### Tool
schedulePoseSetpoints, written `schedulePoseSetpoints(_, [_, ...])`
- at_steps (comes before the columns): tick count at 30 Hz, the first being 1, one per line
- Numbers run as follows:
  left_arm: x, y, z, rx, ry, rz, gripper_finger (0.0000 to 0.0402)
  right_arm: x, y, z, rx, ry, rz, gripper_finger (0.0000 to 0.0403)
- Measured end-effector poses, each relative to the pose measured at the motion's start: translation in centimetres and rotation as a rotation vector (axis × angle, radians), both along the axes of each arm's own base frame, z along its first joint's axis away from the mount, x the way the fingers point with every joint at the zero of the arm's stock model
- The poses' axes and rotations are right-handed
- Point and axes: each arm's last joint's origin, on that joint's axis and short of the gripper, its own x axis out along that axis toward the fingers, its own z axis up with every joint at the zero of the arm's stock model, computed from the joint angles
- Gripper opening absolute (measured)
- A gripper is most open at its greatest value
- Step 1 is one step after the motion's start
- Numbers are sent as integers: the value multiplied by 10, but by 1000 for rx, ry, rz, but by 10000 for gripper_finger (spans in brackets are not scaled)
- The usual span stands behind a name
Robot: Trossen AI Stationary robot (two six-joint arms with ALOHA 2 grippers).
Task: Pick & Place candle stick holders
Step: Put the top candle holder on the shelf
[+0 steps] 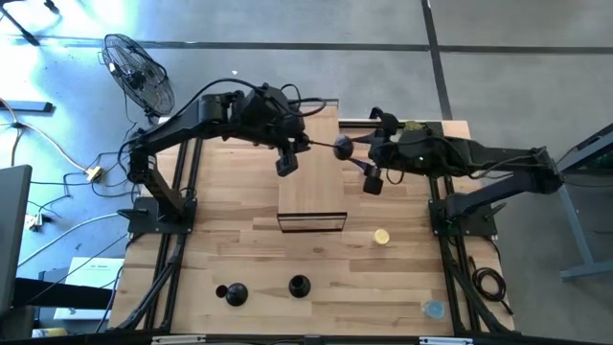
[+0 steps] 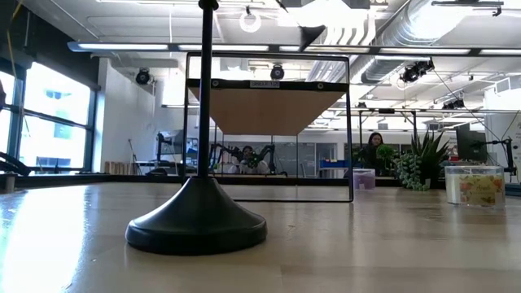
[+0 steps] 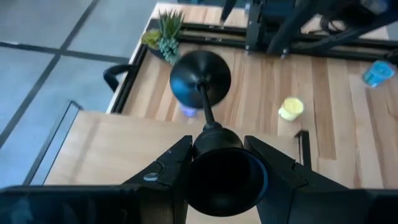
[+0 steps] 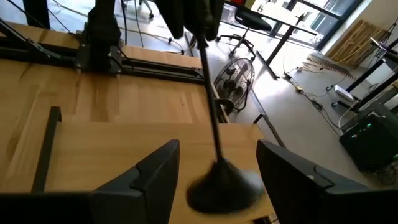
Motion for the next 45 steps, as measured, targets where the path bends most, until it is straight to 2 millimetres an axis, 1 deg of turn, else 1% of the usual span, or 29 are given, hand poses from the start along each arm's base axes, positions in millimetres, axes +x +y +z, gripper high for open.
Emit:
schedulePoseSetpoints(7, [11,2,-10,-1,33,-6,126,18,-12,-12,13,44,28,209])
schedulePoseSetpoints(14, [16,3,-10,10,16,-17,126,38,-19,-27,21,86,77,208])
schedulePoseSetpoints(20, [15,3,-10,16,20,-22,126,43,-22,-27,4,59,40,209])
schedulePoseSetpoints(32, [15,3,-10,13,18,-24,126,43,-24,-26,-4,52,63,207])
schedulePoseSetpoints(37, [16,2,-9,-2,5,-45,126,43,-26,-26,0,54,60,187])
schedulePoseSetpoints(45, [17,2,-8,-11,-14,-61,126,43,-26,-26,-2,56,65,133])
